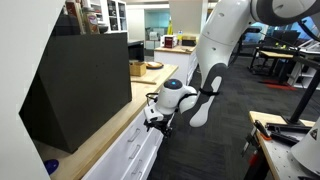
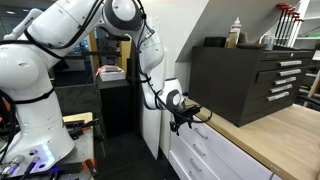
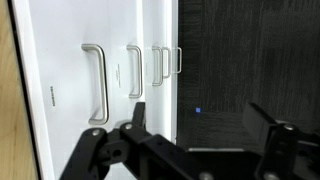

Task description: Open the top drawer below the black cabinet

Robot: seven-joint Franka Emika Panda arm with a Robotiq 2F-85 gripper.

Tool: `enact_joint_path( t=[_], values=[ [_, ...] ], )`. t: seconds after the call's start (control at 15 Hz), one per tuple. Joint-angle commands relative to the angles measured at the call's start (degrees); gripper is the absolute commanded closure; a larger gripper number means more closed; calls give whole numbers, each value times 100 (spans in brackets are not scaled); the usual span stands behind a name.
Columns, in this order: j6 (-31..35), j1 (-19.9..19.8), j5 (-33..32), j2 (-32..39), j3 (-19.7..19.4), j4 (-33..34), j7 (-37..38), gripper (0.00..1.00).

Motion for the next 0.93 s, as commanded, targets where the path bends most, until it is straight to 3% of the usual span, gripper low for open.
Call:
enact_joint_path(
  t=[0.0, 0.2, 0.6, 0.87],
  values=[
    [28, 216, 24, 415, -251, 476, 362, 0],
    [60, 160, 46, 734, -253, 858, 503, 0],
    [77, -283, -40, 581, -13, 895, 414, 0],
    [116, -773, -65, 639, 433, 999, 212, 0]
  ],
)
